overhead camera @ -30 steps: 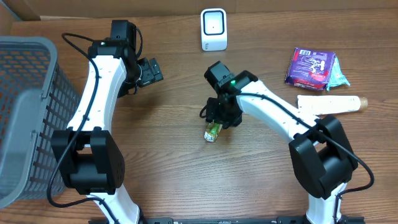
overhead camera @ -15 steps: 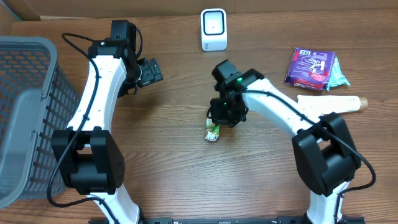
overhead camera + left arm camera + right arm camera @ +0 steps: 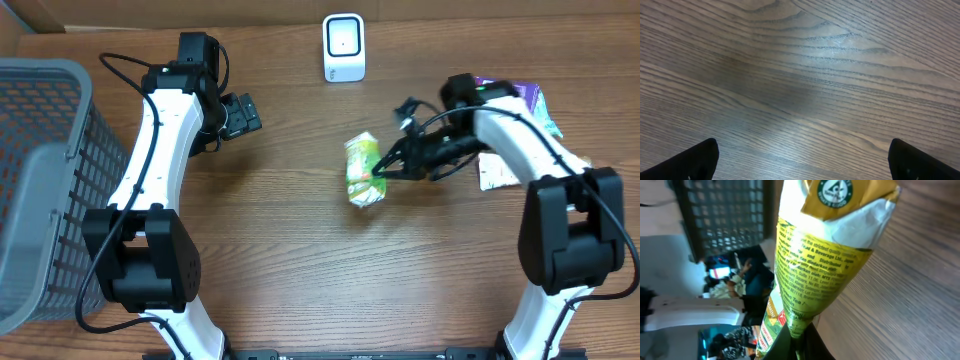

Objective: Scan the item barcode

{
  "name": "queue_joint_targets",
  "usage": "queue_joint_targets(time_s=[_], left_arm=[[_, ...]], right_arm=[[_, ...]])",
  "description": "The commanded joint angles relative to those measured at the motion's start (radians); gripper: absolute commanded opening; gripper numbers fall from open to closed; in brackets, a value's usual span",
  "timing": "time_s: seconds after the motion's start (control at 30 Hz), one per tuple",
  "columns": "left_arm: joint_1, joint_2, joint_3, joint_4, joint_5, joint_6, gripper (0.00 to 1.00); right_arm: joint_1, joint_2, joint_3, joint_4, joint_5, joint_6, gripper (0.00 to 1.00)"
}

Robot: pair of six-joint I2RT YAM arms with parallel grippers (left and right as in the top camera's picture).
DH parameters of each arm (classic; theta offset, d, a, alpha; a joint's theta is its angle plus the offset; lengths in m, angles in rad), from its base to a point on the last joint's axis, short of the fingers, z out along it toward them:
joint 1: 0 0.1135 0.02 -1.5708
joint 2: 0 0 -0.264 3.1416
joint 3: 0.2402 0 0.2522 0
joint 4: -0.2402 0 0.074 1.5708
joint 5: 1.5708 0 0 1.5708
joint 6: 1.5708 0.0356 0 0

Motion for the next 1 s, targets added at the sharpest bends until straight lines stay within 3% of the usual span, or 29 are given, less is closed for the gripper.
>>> queue_joint_targets(time_s=[0.0,0.13,0.4,0.63,0.9,0.97], left_arm=[[0.002,-0.013,0.006,0.002,-0.013,-0.01,1.0],[0.002,-0.013,0.006,0.002,-0.013,-0.01,1.0],[0.002,-0.013,0.006,0.002,-0.013,-0.01,1.0],[0.001,-0.013,0.006,0.002,-0.013,-0.01,1.0],[0.002,-0.013,0.006,0.002,-0.013,-0.01,1.0],[0.002,-0.013,0.006,0.002,-0.013,-0.01,1.0]], right_arm=[[-0.002,-0.041,0.032,-0.005,-0.14,-0.092,0.04],[0.009,-0.04,0.032,0.007,-0.092,-0.075,0.04],[0.117,-0.015,0.017,0.191,0.18,0.157,0.04],[0.197,0.08,0.017,0.229,0.301,0.158,0.04],[0.195,0.162,0.018,0.231,0.336,0.157,0.04],[0.18,0.16,0.03,0.219,0.405,0.169,0.1]])
